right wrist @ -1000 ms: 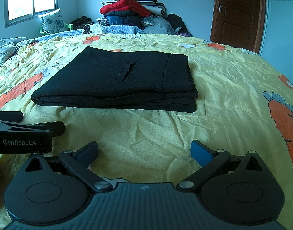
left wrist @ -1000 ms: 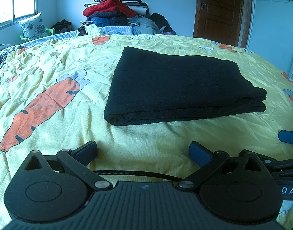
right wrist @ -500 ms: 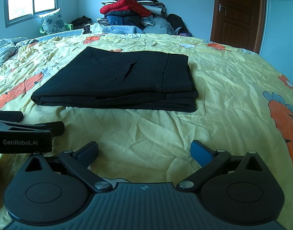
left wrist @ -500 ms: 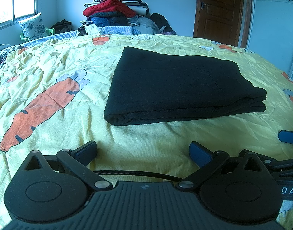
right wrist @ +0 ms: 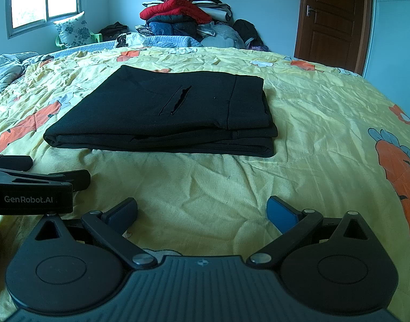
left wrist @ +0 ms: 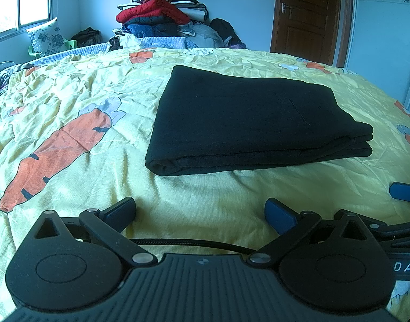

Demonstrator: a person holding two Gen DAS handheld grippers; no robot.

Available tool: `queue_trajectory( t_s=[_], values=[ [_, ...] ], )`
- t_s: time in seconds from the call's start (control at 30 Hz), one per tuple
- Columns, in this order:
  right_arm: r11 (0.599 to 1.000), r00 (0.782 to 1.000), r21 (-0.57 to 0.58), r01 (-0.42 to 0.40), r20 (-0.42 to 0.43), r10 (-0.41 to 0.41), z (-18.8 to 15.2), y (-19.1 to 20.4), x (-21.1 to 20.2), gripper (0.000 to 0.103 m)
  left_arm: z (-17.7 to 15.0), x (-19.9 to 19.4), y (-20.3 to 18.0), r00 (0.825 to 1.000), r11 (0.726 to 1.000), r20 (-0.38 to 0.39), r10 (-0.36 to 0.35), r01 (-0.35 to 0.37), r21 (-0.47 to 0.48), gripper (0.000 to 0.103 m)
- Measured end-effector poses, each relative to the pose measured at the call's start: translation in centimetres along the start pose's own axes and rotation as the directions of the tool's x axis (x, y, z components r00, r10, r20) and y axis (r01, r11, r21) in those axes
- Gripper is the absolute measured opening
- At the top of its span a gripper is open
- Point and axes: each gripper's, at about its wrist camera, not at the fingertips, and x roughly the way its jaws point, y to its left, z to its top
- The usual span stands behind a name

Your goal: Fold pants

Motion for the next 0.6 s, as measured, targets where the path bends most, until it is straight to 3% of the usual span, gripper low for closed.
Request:
queue_trajectory(
  t_s=[0.6],
  values=[
    [1.0,1.0,0.005,0.008,0.001,-0.008,0.01,-0.01,0.03,0.103,-0.01,-0.01,0.02,1.0,1.0,0.0,0.0,0.0,0.0,0.103]
  ],
)
